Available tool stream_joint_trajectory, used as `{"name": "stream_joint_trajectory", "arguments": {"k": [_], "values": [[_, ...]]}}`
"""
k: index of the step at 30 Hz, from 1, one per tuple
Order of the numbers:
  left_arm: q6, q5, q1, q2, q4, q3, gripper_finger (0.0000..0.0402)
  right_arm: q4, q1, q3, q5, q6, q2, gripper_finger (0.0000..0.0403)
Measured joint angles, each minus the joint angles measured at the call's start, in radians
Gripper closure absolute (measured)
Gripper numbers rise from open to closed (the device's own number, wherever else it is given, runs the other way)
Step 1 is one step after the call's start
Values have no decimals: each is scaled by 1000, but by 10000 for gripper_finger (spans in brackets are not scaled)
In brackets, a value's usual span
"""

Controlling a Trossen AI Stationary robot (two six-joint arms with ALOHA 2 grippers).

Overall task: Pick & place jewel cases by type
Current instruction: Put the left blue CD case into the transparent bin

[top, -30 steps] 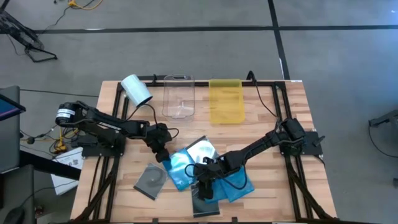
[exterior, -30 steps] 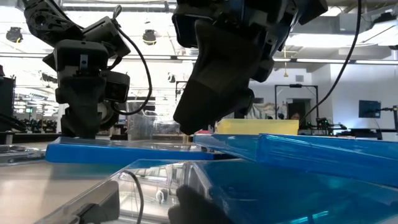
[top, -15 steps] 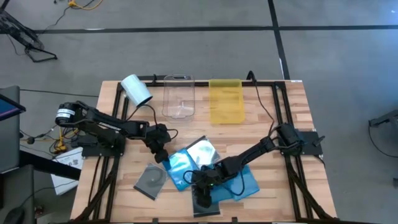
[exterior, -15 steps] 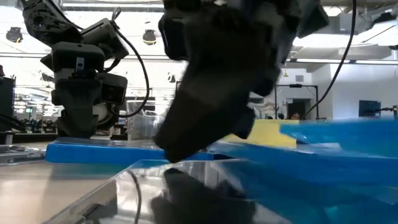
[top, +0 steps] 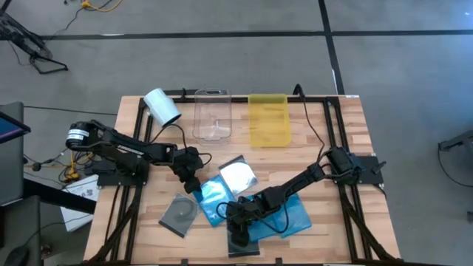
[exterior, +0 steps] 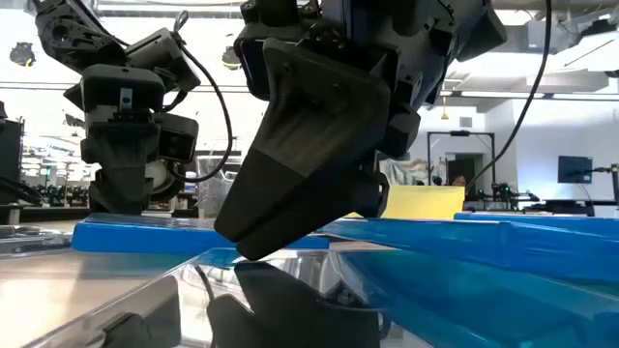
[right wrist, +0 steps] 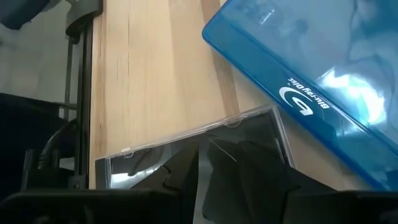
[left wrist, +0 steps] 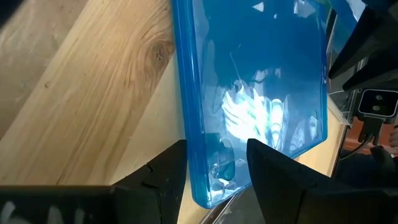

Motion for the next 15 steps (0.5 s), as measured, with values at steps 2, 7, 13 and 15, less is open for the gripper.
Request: {"name": "stream_joint_trajectory", "arguments": {"k": [2, 7, 13, 15], "values": [[0, 1, 0, 0, 0, 0, 241, -3, 0, 5, 0, 0, 0, 296], [0, 3, 0, 0, 2, 0, 241, 13, -5, 7, 4, 18, -4, 296], [1, 5, 0, 0, 6, 0, 241, 8, -18, 8, 10, 16, -15, 295], [1, 8, -1, 0, 6, 0, 241, -23, -18, 8, 0, 22, -15, 295]]}}
